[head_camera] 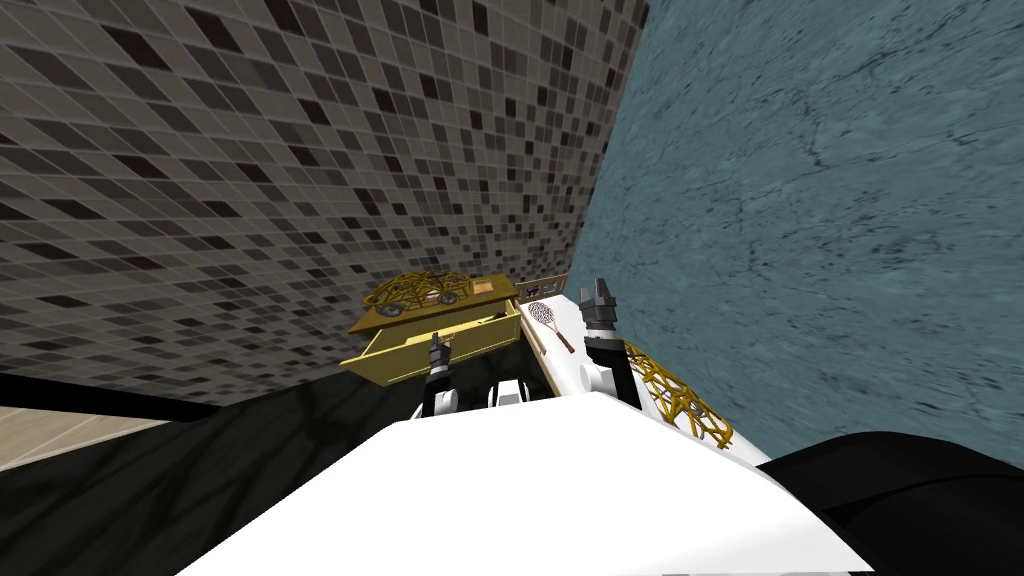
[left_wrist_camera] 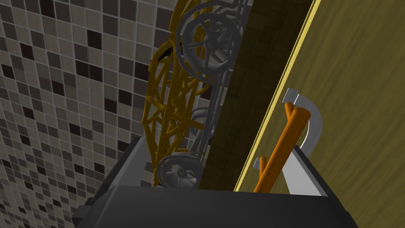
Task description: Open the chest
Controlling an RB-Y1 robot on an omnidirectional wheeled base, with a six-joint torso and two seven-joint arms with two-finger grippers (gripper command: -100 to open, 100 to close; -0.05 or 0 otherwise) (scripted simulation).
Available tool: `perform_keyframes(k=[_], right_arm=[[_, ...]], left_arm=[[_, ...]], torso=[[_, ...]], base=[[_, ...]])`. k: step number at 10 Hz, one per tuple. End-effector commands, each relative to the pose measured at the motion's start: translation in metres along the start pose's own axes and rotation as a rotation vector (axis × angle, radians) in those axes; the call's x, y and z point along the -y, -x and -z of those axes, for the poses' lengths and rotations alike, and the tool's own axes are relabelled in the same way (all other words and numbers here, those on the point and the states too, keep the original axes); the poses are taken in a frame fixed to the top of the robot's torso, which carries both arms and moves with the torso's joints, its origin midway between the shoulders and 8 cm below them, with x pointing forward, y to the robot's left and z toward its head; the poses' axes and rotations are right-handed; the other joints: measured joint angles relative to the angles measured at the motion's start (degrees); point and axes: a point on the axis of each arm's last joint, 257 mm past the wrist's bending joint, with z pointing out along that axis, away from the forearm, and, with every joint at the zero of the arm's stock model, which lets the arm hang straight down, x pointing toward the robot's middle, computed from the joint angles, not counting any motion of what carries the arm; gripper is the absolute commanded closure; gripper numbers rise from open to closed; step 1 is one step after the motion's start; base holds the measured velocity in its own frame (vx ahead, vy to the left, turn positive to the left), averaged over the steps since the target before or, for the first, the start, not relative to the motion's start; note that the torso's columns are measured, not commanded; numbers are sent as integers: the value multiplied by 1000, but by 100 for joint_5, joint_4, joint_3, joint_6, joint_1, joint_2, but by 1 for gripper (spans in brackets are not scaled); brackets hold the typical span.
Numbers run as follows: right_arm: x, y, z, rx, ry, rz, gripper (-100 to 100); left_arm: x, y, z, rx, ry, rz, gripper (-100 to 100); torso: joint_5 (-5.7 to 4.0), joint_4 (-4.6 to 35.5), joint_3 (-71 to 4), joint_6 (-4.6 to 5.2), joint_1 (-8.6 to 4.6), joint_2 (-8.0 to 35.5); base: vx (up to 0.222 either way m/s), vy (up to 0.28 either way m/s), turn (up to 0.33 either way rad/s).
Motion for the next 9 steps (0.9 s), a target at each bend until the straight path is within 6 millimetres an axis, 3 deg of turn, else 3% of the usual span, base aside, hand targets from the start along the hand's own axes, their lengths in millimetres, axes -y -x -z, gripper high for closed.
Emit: perform_keyframes(k=[1, 2, 3, 4, 9], right_arm=[[0, 0, 0, 0, 0, 0, 0], [0, 0, 0, 0, 0, 0, 0], [0, 0, 0, 0, 0, 0, 0], [0, 0, 0, 0, 0, 0, 0], [0, 0, 0, 0, 0, 0, 0]], left_arm=[[7, -7, -26, -11, 5, 2, -100], [11, -10, -37, -17, 5, 2, -100], [5, -7, -26, -10, 17, 2, -100], [3, -7, -27, -10, 25, 1, 0], [-2, -5, -23, -7, 40, -1, 0]], torso=[[-4, 3, -3, -3, 0, 0], [-10, 14, 3, -4, -2, 10], [-21, 33, 14, -4, -13, 32], [-16, 24, 16, -4, -15, 30], [-3, 5, 1, 0, 0, 4]], base=[[-69, -18, 43], [-84, -20, 56], [-31, -7, 5], [0, 0, 0], [0, 0, 0]])
